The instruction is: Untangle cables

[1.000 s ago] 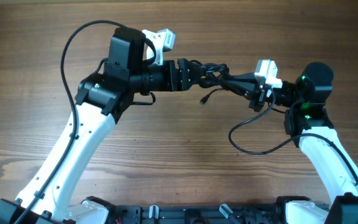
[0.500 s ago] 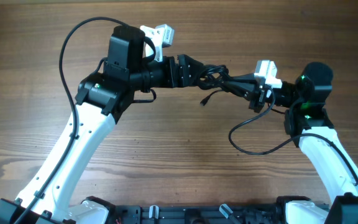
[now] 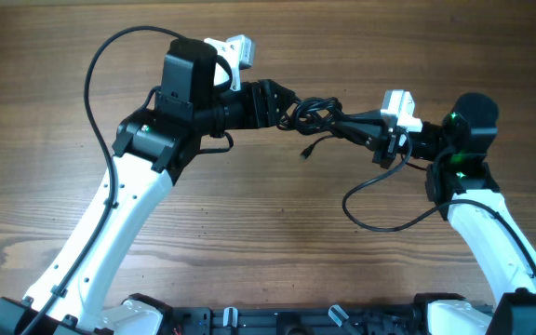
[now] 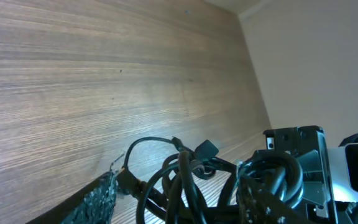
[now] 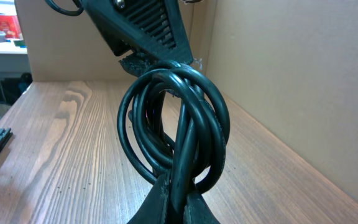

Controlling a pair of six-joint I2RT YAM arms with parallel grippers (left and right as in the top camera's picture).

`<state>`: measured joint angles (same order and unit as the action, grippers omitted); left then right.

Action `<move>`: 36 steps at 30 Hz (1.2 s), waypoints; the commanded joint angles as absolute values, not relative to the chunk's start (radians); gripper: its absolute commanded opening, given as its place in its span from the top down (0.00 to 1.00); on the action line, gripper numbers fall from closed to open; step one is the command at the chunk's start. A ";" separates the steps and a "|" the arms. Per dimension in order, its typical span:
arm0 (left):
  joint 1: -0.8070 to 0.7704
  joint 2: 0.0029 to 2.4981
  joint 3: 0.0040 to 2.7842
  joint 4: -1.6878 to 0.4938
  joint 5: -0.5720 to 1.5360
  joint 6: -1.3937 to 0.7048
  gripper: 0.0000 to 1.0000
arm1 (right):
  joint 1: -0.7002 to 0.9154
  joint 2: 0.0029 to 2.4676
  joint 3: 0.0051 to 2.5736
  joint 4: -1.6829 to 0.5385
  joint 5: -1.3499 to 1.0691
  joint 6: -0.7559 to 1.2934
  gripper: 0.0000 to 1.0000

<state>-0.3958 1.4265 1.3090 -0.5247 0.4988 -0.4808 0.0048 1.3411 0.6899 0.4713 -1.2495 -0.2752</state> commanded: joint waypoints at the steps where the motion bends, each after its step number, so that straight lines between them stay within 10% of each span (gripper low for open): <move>1: -0.396 1.422 1.323 -0.545 0.481 -0.487 0.45 | 0.002 1.339 0.699 0.479 -1.280 -0.293 0.96; 18: -0.440 1.448 1.323 -0.566 0.481 -0.487 0.56 | 0.002 1.339 0.699 0.505 -1.280 -0.291 0.96; 26: -0.440 1.460 1.323 -0.566 0.481 -0.487 0.94 | 0.002 1.339 0.699 0.505 -1.280 -0.288 0.96; 36: -0.427 1.460 1.323 -0.564 0.440 -0.488 0.96 | 0.002 1.339 0.699 0.504 -1.280 -0.285 0.96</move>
